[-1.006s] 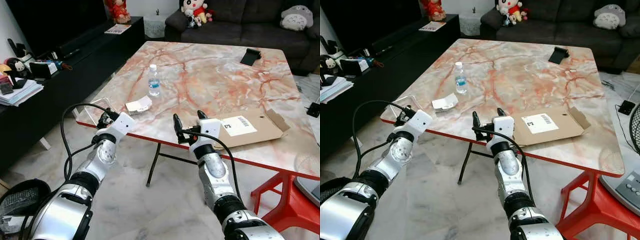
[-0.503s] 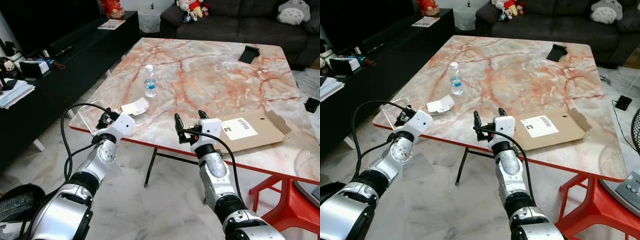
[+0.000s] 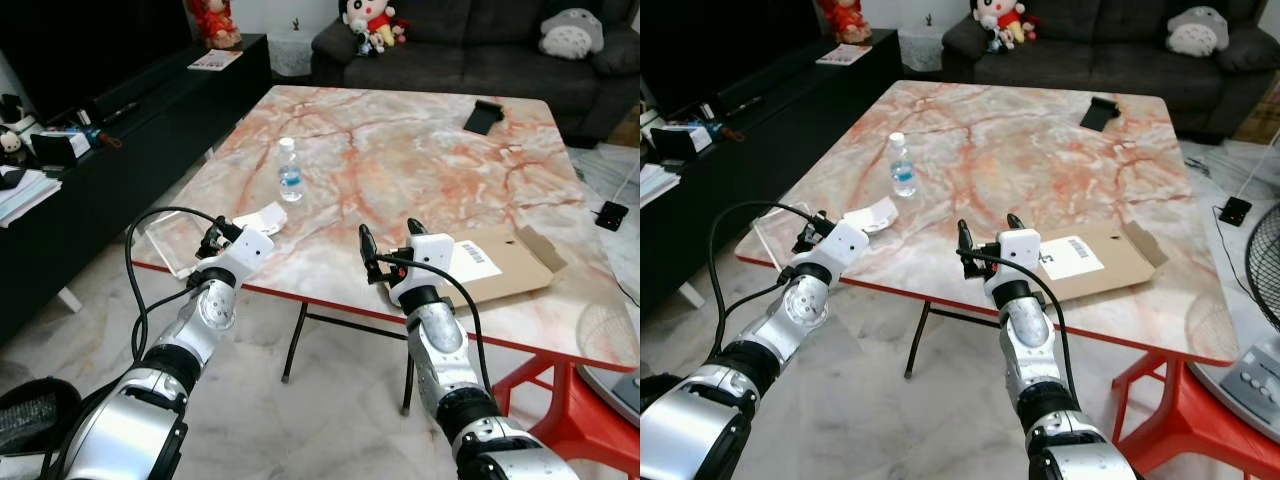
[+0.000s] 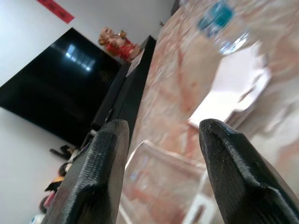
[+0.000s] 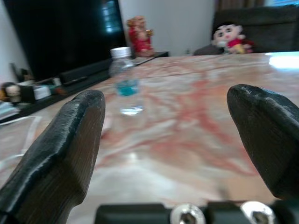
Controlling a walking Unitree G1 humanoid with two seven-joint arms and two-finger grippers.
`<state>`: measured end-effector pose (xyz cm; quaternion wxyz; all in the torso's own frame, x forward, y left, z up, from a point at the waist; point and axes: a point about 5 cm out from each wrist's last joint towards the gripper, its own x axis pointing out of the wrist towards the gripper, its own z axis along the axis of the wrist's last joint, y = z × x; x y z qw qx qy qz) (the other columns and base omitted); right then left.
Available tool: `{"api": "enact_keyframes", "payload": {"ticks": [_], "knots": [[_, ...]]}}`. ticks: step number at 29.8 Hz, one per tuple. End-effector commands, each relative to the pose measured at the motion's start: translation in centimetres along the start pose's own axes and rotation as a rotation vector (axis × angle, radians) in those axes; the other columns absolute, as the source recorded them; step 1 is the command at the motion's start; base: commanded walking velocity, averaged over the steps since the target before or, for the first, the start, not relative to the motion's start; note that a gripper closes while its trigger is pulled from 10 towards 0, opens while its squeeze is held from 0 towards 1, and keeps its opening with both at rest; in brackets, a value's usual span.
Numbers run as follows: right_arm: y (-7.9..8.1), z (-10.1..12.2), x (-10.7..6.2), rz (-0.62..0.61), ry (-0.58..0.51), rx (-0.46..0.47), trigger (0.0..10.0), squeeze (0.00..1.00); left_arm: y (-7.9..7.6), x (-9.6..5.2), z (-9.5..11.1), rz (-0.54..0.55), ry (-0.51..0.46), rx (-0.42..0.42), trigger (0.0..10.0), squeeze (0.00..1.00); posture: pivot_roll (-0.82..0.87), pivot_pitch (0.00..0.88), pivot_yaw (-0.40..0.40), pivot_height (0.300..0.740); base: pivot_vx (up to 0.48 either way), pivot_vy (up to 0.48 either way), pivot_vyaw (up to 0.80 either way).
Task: Picking trash to rubbish bin
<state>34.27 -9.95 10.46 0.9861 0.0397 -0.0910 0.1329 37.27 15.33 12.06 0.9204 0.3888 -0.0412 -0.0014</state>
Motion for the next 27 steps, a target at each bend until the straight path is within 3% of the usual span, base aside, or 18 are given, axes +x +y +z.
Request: {"api": "enact_keyframes", "payload": {"ticks": [1,27], "knots": [[0.15,0.17,0.31,0.013,0.006,-0.011,10.0,0.0,0.29,0.07,-0.1,0.013,0.005,-0.009,10.0,0.0,-0.07,0.0,0.04,0.74,0.319,0.0,0.0],[0.21,0.17,0.35,0.011,0.006,-0.004,10.0,0.0,0.25,0.05,-0.05,0.011,0.0,-0.006,10.0,0.0,-0.07,0.0,0.04,0.74,0.32,0.0,0.0]]}}
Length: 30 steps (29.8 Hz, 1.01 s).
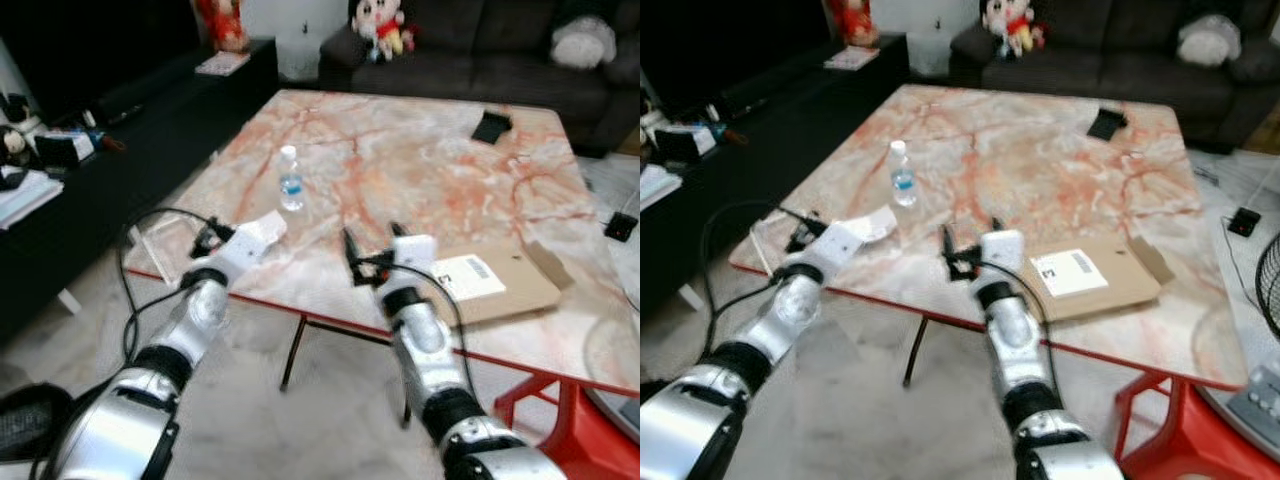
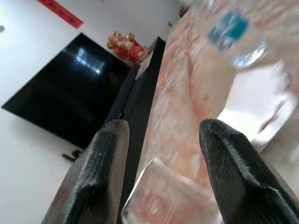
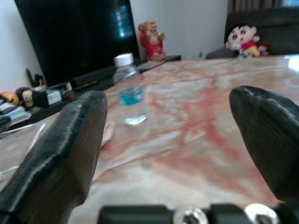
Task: Picking trash to rubbish bin
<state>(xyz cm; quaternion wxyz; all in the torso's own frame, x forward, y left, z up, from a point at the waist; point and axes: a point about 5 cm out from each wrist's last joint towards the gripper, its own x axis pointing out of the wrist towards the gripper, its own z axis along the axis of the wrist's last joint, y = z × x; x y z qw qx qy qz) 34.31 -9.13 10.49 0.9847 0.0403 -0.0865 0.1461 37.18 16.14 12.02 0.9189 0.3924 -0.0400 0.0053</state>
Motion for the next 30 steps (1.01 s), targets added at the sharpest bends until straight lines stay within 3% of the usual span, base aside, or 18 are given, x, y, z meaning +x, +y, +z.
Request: {"api": "enact_keyframes", "payload": {"ticks": [1,23,30], "knots": [[-0.55,0.24,0.09,-0.015,-0.004,-0.009,10.0,0.0,-0.3,0.16,0.56,-0.001,-0.008,-0.015,10.0,0.0,-0.07,0.0,0.04,0.74,0.319,0.0,0.0],[-0.56,0.2,0.09,-0.015,-0.002,-0.007,10.0,0.0,-0.33,0.13,0.58,-0.002,-0.014,-0.012,10.0,0.0,-0.07,0.0,0.04,0.74,0.33,0.0,0.0],[-0.55,0.2,0.09,-0.014,-0.002,-0.006,10.0,0.0,-0.73,-0.2,0.34,-0.028,-0.028,0.033,10.0,0.0,-0.06,0.0,0.039,0.74,0.074,0.0,0.0]]}}
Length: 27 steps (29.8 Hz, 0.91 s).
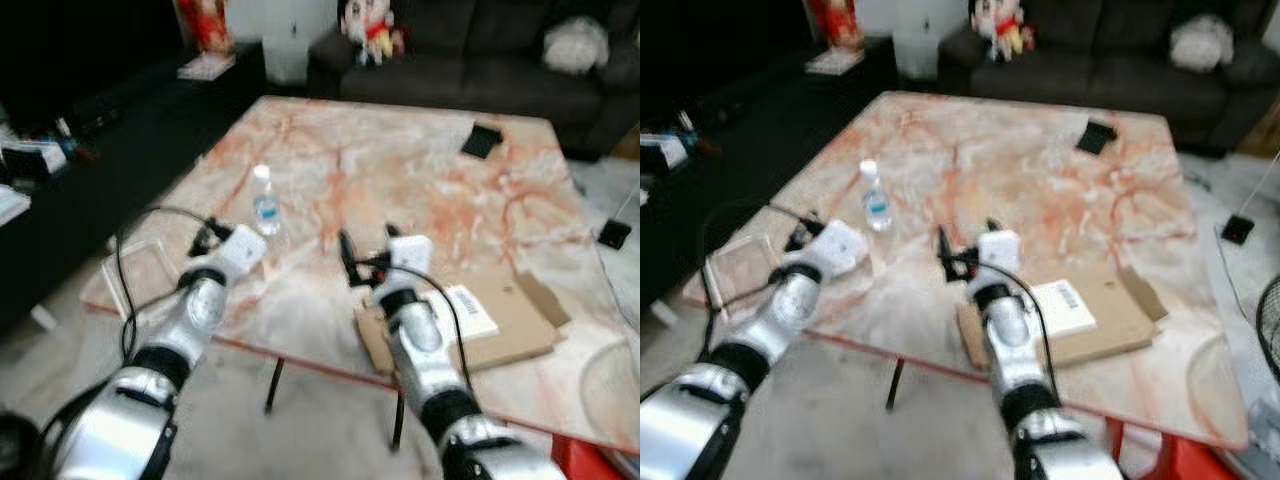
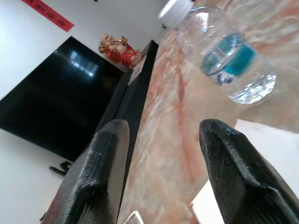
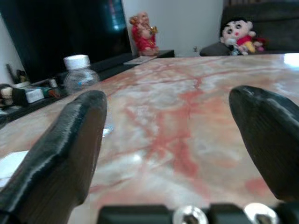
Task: Picking trash to rubbish bin
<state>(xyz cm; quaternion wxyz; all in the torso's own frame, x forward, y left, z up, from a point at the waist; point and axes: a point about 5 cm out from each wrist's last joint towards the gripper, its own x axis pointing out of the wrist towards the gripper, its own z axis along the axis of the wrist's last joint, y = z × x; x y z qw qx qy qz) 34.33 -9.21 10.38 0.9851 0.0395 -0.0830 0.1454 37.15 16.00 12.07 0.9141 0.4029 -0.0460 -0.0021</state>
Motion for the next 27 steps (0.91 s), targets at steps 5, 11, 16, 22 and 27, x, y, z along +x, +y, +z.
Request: {"api": "enact_keyframes", "payload": {"ticks": [5,11,16,22,27], "knots": [[-0.4,0.3,0.1,-0.012,-0.01,-0.005,10.0,0.0,-1.0,-0.3,-0.1,-0.041,0.004,0.017,10.0,0.0,-0.06,0.0,0.039,0.74,0.0,0.0,0.0],[-0.4,0.3,0.1,-0.012,-0.011,-0.004,10.0,0.0,-1.2,-0.4,-0.2,-0.063,0.009,0.029,10.0,0.0,-0.07,0.0,0.039,0.74,0.0,0.0,0.0],[-0.4,0.2,0.0,-0.012,-0.01,-0.005,10.0,0.0,-1.7,-0.6,-0.4,-0.112,0.016,0.046,10.0,0.0,-0.07,0.0,0.038,0.74,0.0,0.0,0.0],[-0.4,0.2,0.0,-0.009,-0.011,-0.003,10.0,0.0,-1.8,-0.7,-1.1,-0.14,0.052,0.094,10.0,0.0,-0.07,0.0,0.034,0.74,0.0,0.0,0.0],[-0.4,0.1,-0.2,-0.008,-0.011,-0.003,10.0,0.0,-1.4,-0.4,-1.5,-0.138,0.086,0.149,10.0,0.0,-0.07,0.002,0.032,0.74,0.0,0.0,0.0]]}}
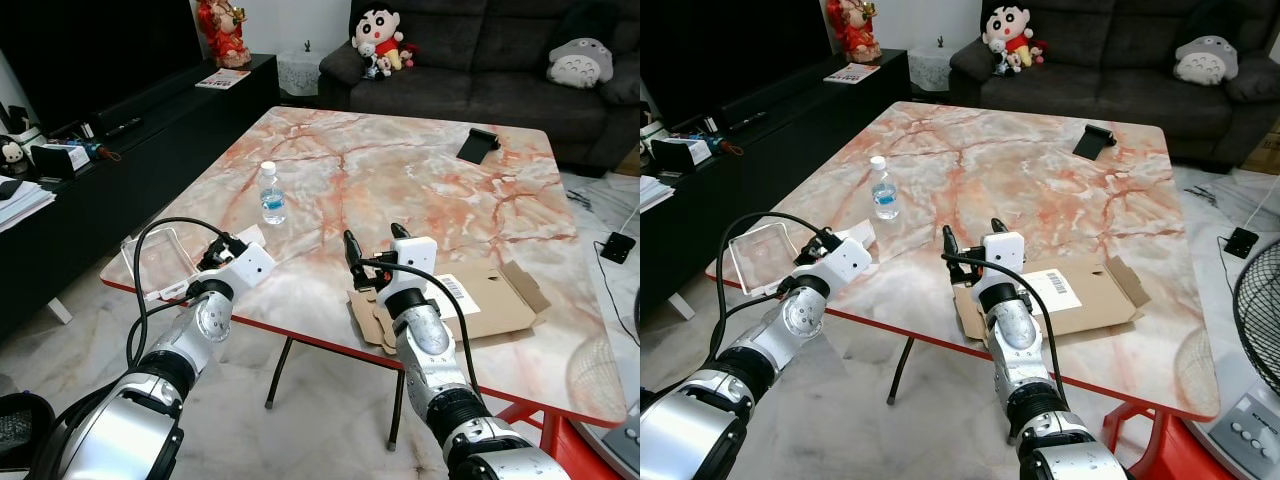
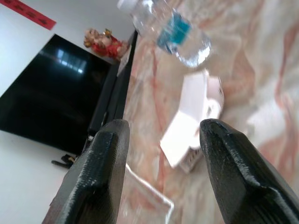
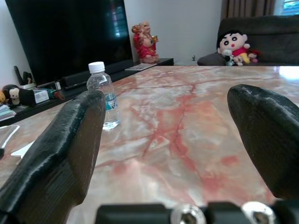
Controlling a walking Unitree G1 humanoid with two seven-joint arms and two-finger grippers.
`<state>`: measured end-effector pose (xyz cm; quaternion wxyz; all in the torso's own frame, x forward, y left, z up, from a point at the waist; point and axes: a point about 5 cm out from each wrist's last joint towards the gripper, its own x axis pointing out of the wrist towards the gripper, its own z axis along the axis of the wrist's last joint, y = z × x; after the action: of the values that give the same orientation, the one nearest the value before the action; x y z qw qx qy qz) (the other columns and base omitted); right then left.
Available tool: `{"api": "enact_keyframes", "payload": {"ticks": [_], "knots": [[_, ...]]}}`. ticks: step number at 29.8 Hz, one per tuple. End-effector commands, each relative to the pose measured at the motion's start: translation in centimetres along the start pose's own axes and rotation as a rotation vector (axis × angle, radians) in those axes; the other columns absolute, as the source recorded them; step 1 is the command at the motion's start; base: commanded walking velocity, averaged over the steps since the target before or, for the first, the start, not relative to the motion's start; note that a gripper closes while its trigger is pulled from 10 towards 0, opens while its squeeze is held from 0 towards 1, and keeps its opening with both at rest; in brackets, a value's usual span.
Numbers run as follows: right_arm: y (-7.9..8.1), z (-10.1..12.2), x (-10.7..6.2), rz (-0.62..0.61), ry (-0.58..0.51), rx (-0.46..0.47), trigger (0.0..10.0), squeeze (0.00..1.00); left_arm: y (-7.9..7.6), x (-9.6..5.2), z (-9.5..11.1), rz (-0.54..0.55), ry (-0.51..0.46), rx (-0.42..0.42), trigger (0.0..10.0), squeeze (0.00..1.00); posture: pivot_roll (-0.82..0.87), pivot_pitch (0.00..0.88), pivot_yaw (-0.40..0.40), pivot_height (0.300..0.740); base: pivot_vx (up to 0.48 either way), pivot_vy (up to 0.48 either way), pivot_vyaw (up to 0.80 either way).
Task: Picking trash to rubbish bin
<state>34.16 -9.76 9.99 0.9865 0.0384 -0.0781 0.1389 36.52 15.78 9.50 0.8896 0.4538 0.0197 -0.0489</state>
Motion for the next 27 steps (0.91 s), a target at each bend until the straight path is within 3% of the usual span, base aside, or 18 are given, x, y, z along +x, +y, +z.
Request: {"api": "enact_keyframes", "payload": {"ticks": [1,12,26,27], "knots": [[0.1,0.4,0.2,0.006,-0.021,-0.001,10.0,0.0,0.9,0.4,-0.1,0.008,0.017,0.043,10.0,0.0,-0.08,0.005,0.03,0.74,0.0,0.0,0.0],[0.0,0.0,-0.6,0.008,-0.021,-0.001,10.0,0.0,1.3,0.8,0.2,-0.008,0.034,0.052,10.0,0.0,-0.1,0.049,0.012,0.74,0.0,0.0,0.0],[0.5,-0.2,-1.3,0.03,-0.021,0.004,10.0,0.0,2.2,1.2,0.3,0.049,0.057,0.022,10.0,0.0,-0.11,0.098,-0.019,0.74,0.0,0.0,0.0],[0.6,-0.1,-1.2,0.035,-0.021,0.003,10.0,0.0,2.5,1.1,0.2,0.09,0.058,-0.065,10.0,0.0,-0.11,0.097,-0.019,0.74,0.0,0.0,0.0]]}}
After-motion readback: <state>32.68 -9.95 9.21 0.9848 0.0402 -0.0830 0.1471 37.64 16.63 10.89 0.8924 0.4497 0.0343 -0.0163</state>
